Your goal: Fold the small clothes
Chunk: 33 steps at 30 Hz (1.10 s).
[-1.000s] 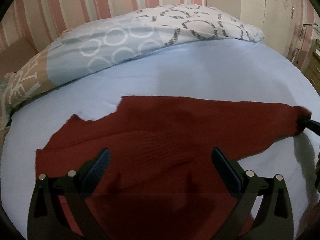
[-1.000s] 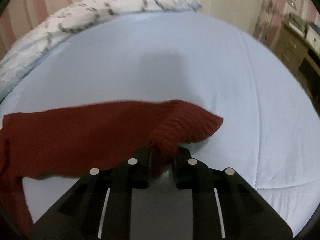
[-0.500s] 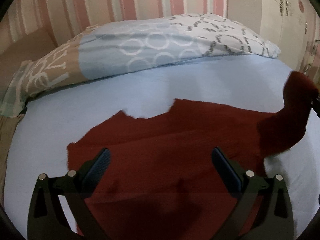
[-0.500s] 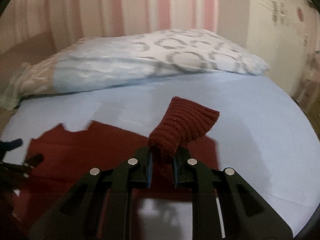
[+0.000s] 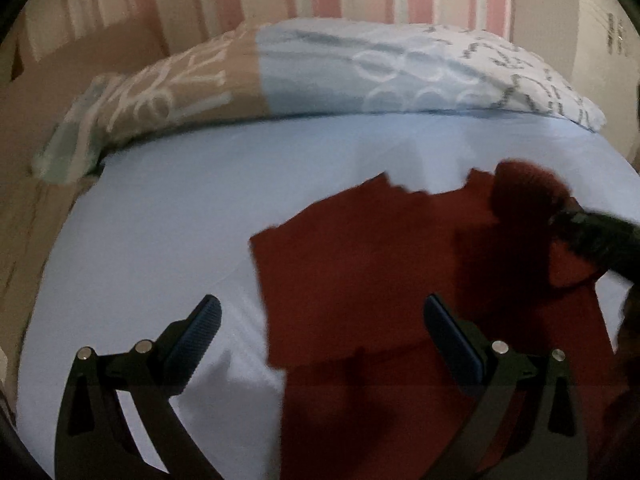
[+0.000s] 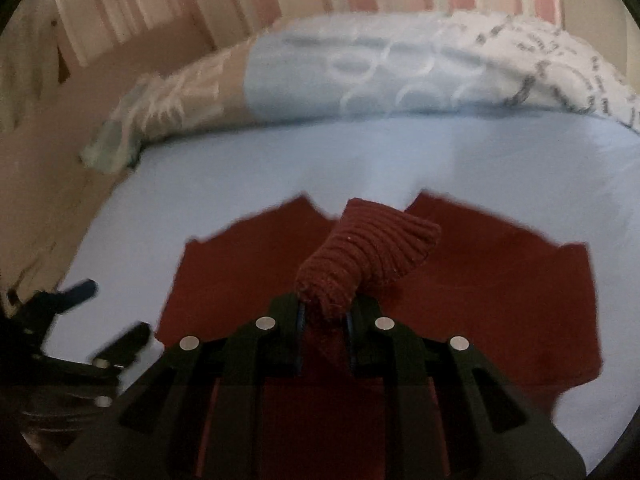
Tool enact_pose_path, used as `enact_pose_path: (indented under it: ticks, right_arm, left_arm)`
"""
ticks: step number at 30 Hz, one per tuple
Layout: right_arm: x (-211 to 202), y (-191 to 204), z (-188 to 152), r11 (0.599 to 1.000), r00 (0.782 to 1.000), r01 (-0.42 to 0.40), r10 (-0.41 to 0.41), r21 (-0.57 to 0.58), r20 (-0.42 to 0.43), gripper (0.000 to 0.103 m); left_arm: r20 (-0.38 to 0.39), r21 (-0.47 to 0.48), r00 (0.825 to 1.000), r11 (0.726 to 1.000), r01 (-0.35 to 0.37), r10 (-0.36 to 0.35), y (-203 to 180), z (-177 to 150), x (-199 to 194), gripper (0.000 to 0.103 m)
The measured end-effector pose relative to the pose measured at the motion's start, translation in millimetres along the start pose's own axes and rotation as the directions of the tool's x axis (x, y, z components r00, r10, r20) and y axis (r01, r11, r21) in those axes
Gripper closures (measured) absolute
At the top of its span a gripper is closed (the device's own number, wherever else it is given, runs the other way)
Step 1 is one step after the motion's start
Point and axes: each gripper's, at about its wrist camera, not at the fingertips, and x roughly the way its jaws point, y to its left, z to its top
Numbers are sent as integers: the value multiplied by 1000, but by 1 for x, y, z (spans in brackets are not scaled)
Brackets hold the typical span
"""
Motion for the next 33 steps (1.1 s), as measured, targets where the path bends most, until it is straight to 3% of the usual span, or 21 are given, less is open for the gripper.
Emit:
enact_pose_path:
  ticks: [1, 3, 6, 8, 13, 17, 22, 23, 24, 25, 28, 29, 30, 32, 33]
  right_arm:
    - [12, 2, -5, 1000, 1000, 2, -2, 0, -22, 87]
    - [22, 5, -13, 1000, 999, 2, -1, 1, -40, 76]
    - [10, 6, -19, 1000, 1000, -4, 4, -9, 5, 43]
    - [-10, -1, -17, 1000, 998, -29, 29, -4, 57, 33]
    - [-49, -32, -12, 1000, 993, 30, -29, -2, 116, 30]
    - [-67, -57, -26, 985, 979, 164, -156, -50, 128, 30]
    - [-78, -89, -47, 978, 972, 207, -201, -38, 120, 30]
    - [-78, -94, -49, 977, 972, 209, -205, -30, 117, 30]
    - [-78, -101, -52, 977, 972, 210, -207, -21, 110, 30]
    - [-78, -104, -53, 977, 972, 212, -209, -16, 108, 30]
    - [-79, -114, -57, 977, 971, 211, -211, 9, 109, 30]
    - [-78, -116, -59, 977, 972, 211, -211, 13, 106, 30]
    - [-77, -116, -60, 977, 971, 213, -213, 14, 105, 30]
    - [-75, -118, -62, 977, 972, 214, -215, 16, 95, 30]
    - [-74, -118, -64, 976, 972, 216, -216, 17, 92, 30]
  left_arm:
    - [-6, -12, 1000, 1000, 7, -7, 4, -4, 2, 2]
    - [-16, -20, 1000, 1000, 6, -6, 7, -10, 5, 2]
    - [-26, -21, 1000, 1000, 17, -17, 1, -15, 10, 2]
    - [-29, -21, 999, 999, 26, -27, -2, -15, 11, 2]
    - [-25, -24, 995, 995, 95, -96, -29, -8, 14, 2]
    - [-31, -26, 985, 985, 170, -171, -58, -3, 26, 2]
    - [-73, -38, 973, 976, 216, -219, -87, -1, 58, 4]
    - [-85, -42, 973, 976, 214, -217, -91, -1, 65, 16]
    - [-99, -45, 970, 975, 218, -221, -93, -2, 70, 43]
    - [-131, -47, 963, 972, 231, -235, -96, -3, 77, 51]
    - [-121, -7, 971, 979, 206, -205, -103, -4, 79, 56]
    - [-118, 11, 973, 980, 201, -198, -106, -4, 79, 66]
    - [-115, 25, 974, 980, 197, -193, -107, -3, 79, 84]
    - [-106, 74, 982, 983, 167, -159, -113, -3, 79, 101]
    - [-101, 95, 984, 983, 157, -148, -117, -3, 79, 103]
